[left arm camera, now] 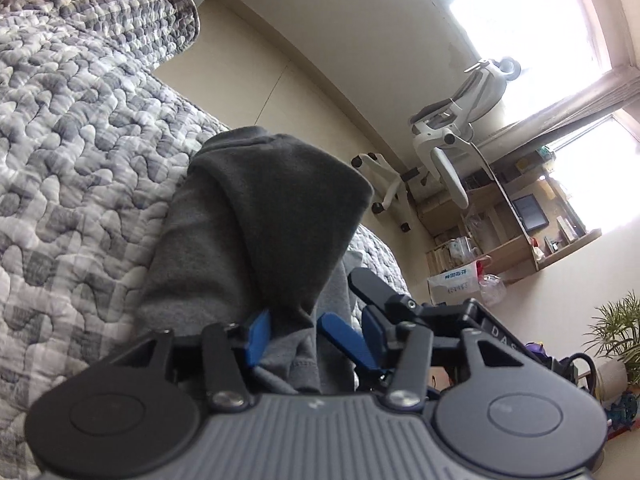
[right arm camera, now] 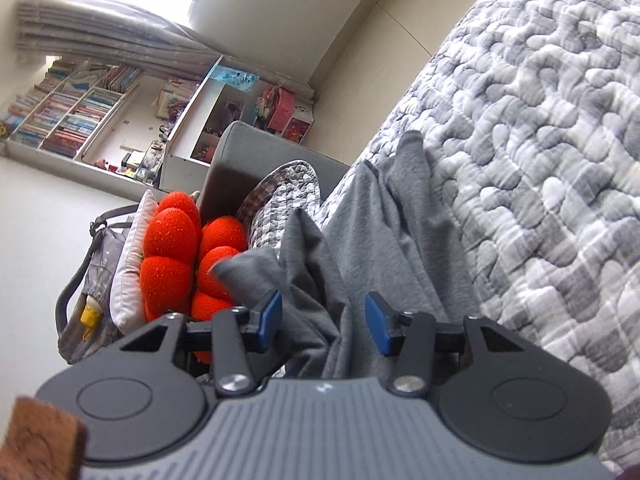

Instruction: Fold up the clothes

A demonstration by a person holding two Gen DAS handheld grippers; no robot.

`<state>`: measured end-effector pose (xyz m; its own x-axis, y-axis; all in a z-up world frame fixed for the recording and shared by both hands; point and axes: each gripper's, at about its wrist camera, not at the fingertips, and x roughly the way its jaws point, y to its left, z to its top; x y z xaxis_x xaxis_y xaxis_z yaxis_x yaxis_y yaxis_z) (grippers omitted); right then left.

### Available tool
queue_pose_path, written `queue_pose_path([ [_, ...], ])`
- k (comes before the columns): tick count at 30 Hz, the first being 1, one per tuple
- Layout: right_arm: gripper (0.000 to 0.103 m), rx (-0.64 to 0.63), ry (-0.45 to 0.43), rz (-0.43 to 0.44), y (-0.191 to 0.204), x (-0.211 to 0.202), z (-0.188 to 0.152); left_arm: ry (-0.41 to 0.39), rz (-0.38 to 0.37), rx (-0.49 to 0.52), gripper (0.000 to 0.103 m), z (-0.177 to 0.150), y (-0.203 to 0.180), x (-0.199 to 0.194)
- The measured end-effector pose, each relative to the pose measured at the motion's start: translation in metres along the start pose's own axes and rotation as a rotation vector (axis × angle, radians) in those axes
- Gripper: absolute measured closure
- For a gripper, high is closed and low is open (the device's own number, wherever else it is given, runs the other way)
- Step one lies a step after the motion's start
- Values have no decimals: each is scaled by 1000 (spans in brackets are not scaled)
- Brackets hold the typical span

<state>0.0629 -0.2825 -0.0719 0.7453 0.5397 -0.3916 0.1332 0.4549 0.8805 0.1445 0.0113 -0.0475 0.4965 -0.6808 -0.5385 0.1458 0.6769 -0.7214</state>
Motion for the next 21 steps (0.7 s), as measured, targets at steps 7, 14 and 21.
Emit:
queue_pose_path([
  [7,50,14,0,-3,-2,0,3,10,-53,28,21,-1,-8,-16],
  [14,45,8,1,5,0,1,3,17,-91,39,13,-1,-10,-43],
  [21,45,-15,12,2,4,6,1,-12,-129,42,13,3,-2,-71],
])
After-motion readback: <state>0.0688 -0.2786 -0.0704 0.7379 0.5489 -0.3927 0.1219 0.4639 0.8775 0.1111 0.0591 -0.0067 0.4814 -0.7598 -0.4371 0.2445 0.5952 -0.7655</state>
